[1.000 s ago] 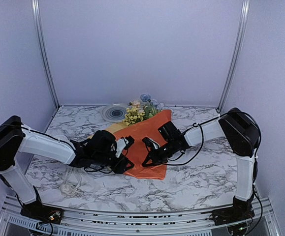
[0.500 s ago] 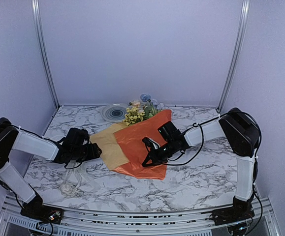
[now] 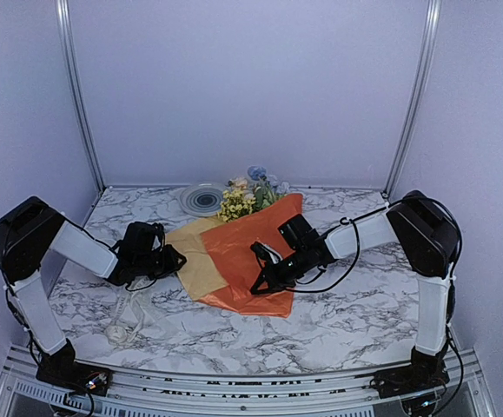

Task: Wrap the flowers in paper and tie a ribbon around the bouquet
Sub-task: Pick up the two-thirds-folded wrapping paper from the center of the board, then fold the 2/3-folded wrapping paper at the center of the board.

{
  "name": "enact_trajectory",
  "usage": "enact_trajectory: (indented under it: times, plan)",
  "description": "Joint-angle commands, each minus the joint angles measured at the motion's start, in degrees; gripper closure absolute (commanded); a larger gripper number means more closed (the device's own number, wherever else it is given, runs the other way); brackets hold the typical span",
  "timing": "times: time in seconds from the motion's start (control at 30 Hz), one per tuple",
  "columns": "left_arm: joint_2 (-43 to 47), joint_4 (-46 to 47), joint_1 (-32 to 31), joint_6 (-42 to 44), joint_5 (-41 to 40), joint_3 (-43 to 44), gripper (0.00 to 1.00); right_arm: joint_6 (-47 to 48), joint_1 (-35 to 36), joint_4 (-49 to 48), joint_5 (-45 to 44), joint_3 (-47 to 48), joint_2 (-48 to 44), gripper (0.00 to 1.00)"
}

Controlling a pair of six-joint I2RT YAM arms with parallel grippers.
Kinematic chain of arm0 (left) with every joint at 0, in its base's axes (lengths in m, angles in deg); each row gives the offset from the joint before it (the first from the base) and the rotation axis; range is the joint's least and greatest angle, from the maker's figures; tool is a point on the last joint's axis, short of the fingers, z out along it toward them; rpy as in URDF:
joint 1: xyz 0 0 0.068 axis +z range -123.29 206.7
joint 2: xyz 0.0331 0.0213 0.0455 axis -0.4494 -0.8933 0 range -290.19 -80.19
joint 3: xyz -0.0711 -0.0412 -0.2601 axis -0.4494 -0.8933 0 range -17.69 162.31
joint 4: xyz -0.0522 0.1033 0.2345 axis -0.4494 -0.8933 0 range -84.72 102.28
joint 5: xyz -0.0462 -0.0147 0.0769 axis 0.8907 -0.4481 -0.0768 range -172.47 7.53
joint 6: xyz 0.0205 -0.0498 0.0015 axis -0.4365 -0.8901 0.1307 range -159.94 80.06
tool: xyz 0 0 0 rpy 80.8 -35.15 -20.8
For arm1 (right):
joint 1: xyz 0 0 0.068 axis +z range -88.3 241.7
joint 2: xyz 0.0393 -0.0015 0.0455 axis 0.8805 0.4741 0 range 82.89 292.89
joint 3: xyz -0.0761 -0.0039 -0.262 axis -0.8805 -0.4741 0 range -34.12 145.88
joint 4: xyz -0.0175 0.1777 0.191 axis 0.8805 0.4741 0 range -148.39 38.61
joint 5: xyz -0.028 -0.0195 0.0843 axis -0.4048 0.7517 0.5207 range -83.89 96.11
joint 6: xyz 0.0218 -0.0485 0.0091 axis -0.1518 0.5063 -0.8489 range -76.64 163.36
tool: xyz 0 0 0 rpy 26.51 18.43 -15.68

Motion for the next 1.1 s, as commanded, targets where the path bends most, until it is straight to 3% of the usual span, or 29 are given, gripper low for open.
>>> enact_trajectory:
  times: [0.0,0.03,0.27,0.5,0.87,1.07]
  plan:
    - [1.9,3.1,-0.1,0.5,2.8,-1.2,0.95,0.3,0.5,2.3,-4.7,-0.3,1.5,1.00]
    - [2.8,3.1,-0.4,0.9,2.8,-1.2,1.00,0.2,0.5,2.3,-4.7,-0.2,1.6,1.00]
    - [6.5,0.9,-4.1,3.2,5.1,3.6,1.00,-1.1,0.5,2.0,-5.3,0.3,2.7,1.00]
    - [3.4,-4.4,-8.5,5.0,6.9,15.2,1.00,-1.9,0.5,0.5,-5.2,-0.6,2.1,1.00]
    - [-15.3,-8.9,-12.5,6.6,11.9,37.3,1.00,-5.7,0.5,-8.6,-1.7,-4.2,-2.0,1.00]
    - [-22.8,-11.3,-13.1,6.9,11.0,42.4,1.00,-9.6,0.5,-14.7,-4.4,-8.9,-9.1,1.00]
